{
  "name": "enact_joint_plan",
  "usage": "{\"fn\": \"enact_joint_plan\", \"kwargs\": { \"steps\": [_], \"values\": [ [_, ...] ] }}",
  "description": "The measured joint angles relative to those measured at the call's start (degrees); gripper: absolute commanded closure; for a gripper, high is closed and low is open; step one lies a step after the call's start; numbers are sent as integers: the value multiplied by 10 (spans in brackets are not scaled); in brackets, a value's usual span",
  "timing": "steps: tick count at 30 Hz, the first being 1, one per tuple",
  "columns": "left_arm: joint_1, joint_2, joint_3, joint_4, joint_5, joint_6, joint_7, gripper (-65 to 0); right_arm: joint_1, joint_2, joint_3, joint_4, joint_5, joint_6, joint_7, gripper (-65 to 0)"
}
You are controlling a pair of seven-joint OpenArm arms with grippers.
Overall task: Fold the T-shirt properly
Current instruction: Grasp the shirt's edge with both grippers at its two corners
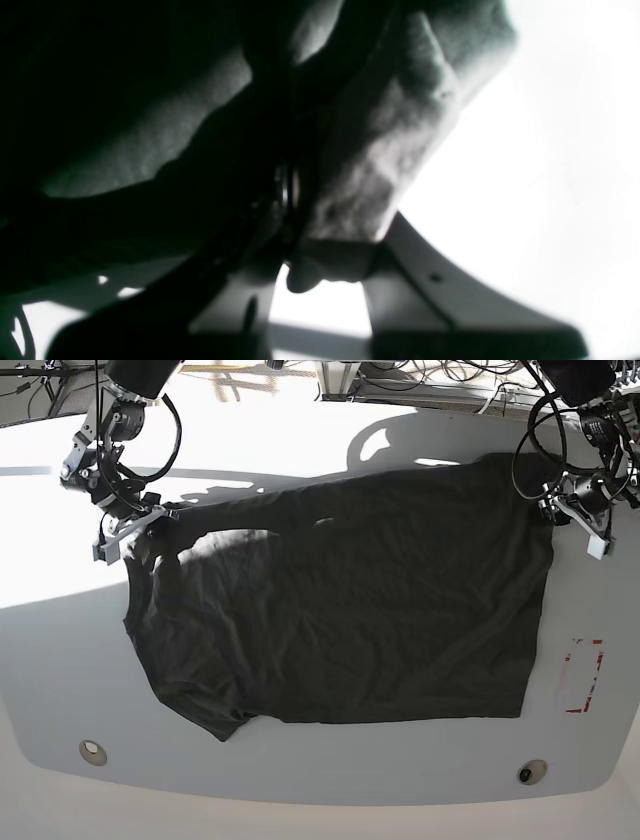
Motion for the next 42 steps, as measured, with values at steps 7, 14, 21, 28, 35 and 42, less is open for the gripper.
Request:
{"fn": "enact_joint_plan", "kwargs": {
  "steps": [7, 14, 21, 28, 35, 42],
  "values": [
    [28, -3, 3, 15, 1, 1, -4, -311, 0, 2, 0, 0, 0, 0, 0, -21],
    [49, -4, 7, 22, -6, 0, -11, -310, 0, 1, 0, 1, 0, 0, 0, -21],
    [60, -12, 10, 22, -14, 0, -12, -311, 0, 1, 0, 1, 0, 0, 0, -21],
    [70, -24, 11, 23, -21, 0, 12, -306, 0, 2, 0, 1, 0, 0, 0, -21],
    [67, -32, 57, 27, -21, -2, 18, -175, 0, 2, 0, 1, 0, 0, 0, -21],
    [62, -28, 119, 27, -32, -2, 15, -28, 0, 0, 0, 1, 0, 0, 0, -21]
  ]
}}
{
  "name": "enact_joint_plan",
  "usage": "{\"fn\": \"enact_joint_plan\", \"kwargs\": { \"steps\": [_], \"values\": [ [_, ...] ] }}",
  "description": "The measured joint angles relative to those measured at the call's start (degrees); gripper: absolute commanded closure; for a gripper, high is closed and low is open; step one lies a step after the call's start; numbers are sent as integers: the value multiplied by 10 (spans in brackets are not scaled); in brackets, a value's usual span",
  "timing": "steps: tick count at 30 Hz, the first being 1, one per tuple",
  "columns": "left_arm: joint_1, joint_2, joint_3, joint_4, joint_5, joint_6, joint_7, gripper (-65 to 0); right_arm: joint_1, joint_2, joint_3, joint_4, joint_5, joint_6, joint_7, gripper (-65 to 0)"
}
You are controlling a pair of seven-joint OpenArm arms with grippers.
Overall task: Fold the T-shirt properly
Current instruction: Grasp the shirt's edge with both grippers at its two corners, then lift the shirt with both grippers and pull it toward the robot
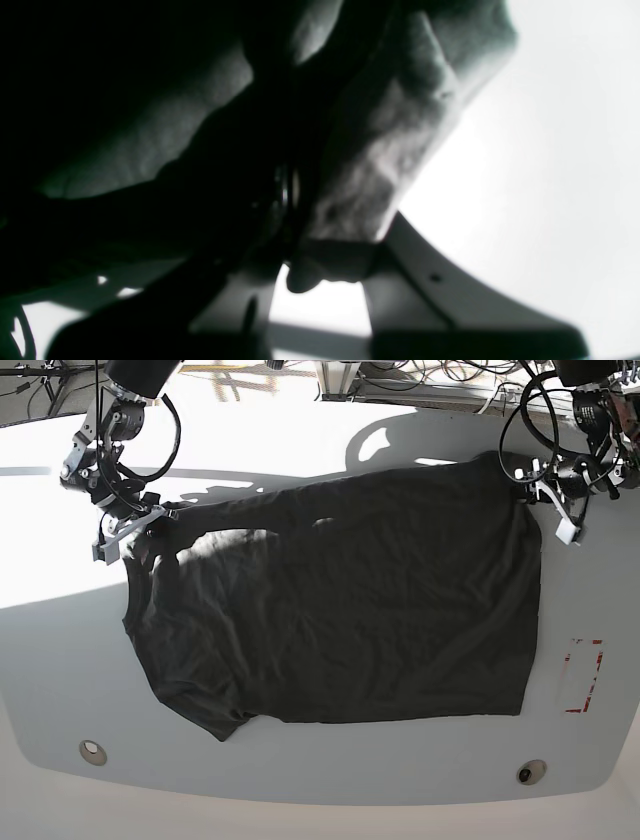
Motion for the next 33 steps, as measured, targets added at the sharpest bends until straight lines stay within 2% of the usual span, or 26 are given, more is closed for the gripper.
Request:
{"fn": "enact_joint_plan", "kwargs": {
  "steps": [5, 10, 15, 21, 30, 33],
  "values": [
    [-17, 2, 47, 10, -5, -2, 6, -24, -1, -1, 0, 7, 0, 0, -2, -21],
    [-9, 10, 50, 69, 27, -2, 28, -24, -7, -3, 0, 51, -3, 0, -13, -21],
    [-9, 8, 48, 154, 39, 0, 41, -24, -15, -3, 0, 110, -3, 0, -23, -21],
    [-47, 9, 22, 242, 16, -2, 25, -22, -19, -3, 0, 189, -2, 0, -40, -21],
    [-113, 8, 7, 248, 29, -2, 40, -6, -11, 3, 0, 241, 1, 0, -37, -21],
    [-132, 9, -7, 249, 23, -2, 39, -3, 1, 24, -3, 241, 0, 2, -45, -21]
  ]
}}
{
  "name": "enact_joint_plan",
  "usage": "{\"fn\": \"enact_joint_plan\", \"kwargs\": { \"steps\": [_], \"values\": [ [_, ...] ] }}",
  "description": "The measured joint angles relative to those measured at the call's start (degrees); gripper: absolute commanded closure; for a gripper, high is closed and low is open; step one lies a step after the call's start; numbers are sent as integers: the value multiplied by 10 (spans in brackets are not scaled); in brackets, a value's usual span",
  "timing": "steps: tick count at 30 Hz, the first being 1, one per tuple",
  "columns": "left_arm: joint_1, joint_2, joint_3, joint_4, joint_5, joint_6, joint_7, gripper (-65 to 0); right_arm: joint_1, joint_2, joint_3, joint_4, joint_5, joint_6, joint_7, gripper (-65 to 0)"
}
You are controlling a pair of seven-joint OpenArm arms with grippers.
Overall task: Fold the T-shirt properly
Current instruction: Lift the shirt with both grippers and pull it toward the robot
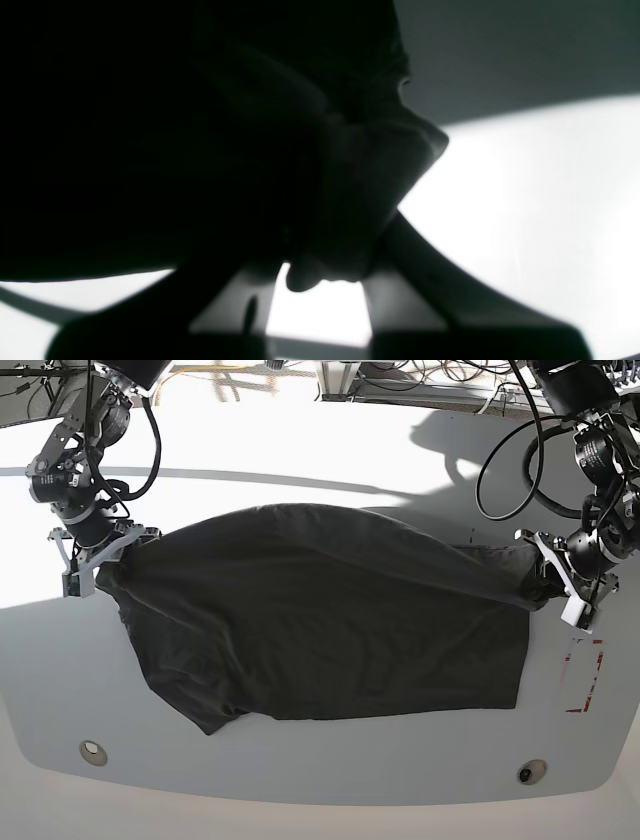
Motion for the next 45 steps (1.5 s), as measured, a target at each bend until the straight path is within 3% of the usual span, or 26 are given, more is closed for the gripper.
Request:
{"fn": "enact_joint_plan", "kwargs": {
  "steps": [16, 27, 45],
  "values": [
    [-133, -2, 9, -5, 29, -9, 2, -3, 109, 75, 0, 3, 1, 1, 6, -21],
    [-225, 21, 23, -12, 84, -9, 3, -3, 186, 125, -84, -2, -2, 2, 6, -21],
    [-393, 21, 24, -32, 142, -12, 2, -3, 396, 215, -212, -119, 2, 5, 5, -21]
  ]
}}
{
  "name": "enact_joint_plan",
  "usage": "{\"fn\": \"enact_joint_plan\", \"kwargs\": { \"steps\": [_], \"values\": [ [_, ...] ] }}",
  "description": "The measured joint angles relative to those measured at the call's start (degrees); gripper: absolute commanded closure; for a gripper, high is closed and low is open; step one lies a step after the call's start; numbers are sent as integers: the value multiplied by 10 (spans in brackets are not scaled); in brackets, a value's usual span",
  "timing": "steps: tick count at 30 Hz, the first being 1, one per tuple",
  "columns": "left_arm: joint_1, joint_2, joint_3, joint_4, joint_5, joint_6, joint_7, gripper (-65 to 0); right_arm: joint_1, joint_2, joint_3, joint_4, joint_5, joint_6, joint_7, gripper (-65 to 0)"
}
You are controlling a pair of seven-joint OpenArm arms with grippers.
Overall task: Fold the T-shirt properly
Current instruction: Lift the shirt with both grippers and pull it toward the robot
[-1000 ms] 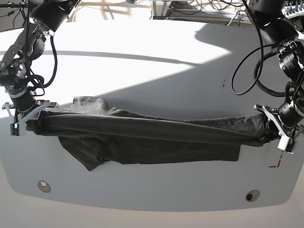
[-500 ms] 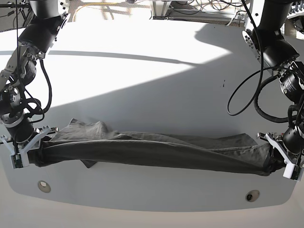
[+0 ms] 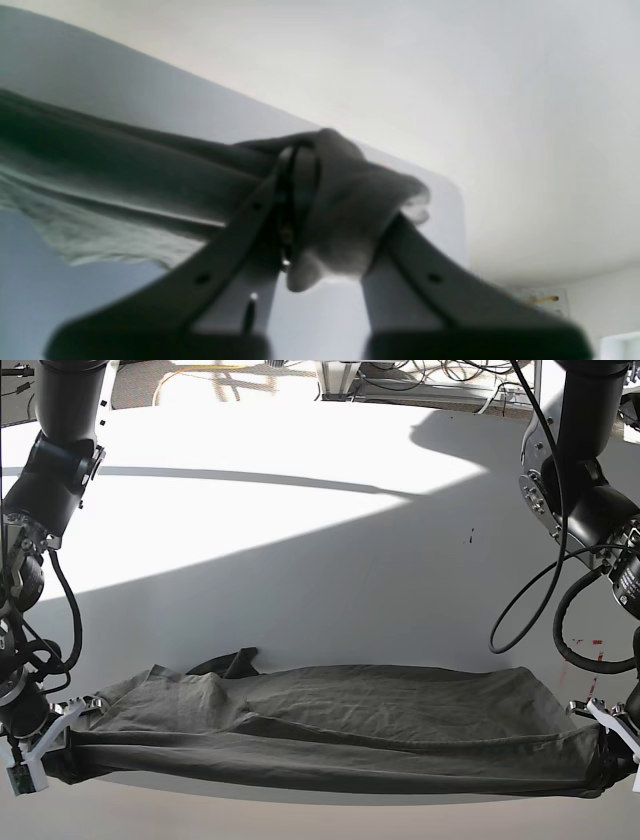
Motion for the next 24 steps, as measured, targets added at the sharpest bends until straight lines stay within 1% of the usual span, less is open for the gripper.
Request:
{"fn": "enact_joint_plan", "kwargs": {
  "steps": [10, 16, 20, 24],
  "values": [
    [-135, -2, -1, -52, 30, 3, 5, -3, 144, 35, -96, -59, 10, 1, 1, -21],
    [-212, -2, -2, -94, 34, 3, -2, -3, 228, 50, -151, -64, 10, 1, 3, -21],
    [-231, -3, -2, -118, 38, 3, -2, -3, 255, 52, -169, -64, 9, 1, 11, -21],
    [-225, -2, -2, -124, 41, 3, 1, -3, 250, 52, -175, -64, 10, 1, 9, -21]
  ]
}}
